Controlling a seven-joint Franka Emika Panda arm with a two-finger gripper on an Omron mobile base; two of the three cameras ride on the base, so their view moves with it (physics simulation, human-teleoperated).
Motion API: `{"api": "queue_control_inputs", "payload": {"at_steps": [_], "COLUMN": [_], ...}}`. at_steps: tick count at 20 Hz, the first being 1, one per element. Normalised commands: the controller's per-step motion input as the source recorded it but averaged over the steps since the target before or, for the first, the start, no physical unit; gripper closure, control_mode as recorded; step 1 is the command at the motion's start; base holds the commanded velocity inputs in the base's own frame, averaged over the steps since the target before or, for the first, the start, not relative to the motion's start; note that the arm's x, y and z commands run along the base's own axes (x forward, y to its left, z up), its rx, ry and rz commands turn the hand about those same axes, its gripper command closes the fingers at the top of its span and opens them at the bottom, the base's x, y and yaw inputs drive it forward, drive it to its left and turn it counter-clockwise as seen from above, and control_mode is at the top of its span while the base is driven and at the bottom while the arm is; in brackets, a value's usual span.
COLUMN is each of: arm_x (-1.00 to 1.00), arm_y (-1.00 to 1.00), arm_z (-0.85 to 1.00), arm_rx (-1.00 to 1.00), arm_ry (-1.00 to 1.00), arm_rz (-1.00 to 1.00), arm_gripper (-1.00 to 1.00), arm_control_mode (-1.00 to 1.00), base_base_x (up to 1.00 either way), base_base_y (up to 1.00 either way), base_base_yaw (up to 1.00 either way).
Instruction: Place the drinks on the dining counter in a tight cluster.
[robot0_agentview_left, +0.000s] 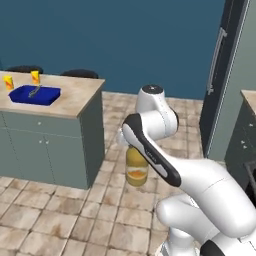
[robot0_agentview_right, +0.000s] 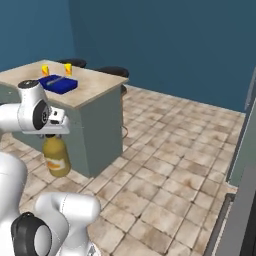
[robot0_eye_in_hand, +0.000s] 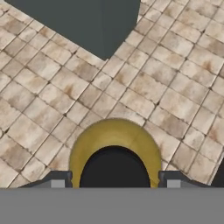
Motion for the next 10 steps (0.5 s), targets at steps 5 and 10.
{"api": "queue_control_inputs", "payload": {"at_steps": [5, 10], "arm_x": [0.00, 0.00], "arm_y": [0.00, 0.00], "arm_z": [0.00, 0.00], "arm_rx": [0.00, 0.00], "arm_ry": [0.00, 0.00], "arm_rz": [0.00, 0.00], "arm_gripper": [1.00, 1.00], "arm_control_mode": [1.00, 1.00], "base_base_x": [0.87, 0.88], "base_base_y": [-0.03, 0.00], "base_base_yaw": [0.11, 0.15]}}
